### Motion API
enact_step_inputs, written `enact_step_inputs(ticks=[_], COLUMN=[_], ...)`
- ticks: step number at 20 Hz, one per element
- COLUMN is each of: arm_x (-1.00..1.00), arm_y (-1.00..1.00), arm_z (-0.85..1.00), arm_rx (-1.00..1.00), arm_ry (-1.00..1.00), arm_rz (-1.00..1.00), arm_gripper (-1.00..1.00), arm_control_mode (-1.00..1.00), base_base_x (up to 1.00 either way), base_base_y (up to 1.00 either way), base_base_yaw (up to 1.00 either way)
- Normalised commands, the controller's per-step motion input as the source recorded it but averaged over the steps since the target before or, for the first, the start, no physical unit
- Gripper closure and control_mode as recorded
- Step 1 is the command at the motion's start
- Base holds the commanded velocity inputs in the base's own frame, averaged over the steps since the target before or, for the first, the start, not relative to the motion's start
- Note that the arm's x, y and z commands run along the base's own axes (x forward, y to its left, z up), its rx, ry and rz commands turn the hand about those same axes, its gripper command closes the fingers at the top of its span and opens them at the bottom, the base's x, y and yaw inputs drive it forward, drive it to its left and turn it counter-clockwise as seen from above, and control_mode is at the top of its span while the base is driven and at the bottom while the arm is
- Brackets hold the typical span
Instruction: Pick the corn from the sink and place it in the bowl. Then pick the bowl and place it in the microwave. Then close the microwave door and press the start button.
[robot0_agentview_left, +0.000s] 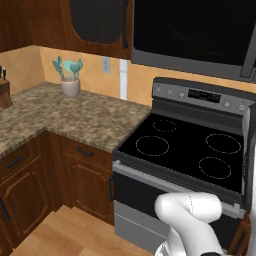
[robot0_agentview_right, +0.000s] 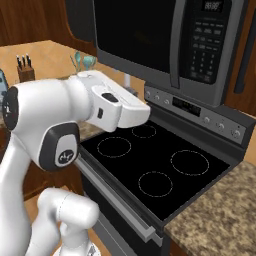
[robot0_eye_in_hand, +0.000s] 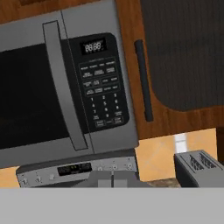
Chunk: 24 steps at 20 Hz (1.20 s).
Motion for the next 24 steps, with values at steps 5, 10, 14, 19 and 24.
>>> enact_step_inputs(ticks=[5,10,14,19,24], arm_x=[0.07,0.34,0.46,0.51,0.51], arm_y=[-0.21,-0.06,-0.03,-0.01,-0.17], arm_z=[0.00,0.00,0.00,0.00,0.00], arm_rx=[0.00,0.00,0.00,0.00,0.00], arm_ry=[0.08,0.01,0.00,0.00,0.00], arm_rz=[0.00,0.00,0.00,0.00,0.01], arm_gripper=[1.00,1.00,1.00,1.00,1.00], arm_control_mode=[-1.00,-1.00,-1.00,-1.00,-1.00], base_base_x=[0.00,0.00,0.00,0.00,0.00], base_base_y=[0.00,0.00,0.00,0.00,0.00], base_base_yaw=[0.00,0.00,0.00,0.00,0.00])
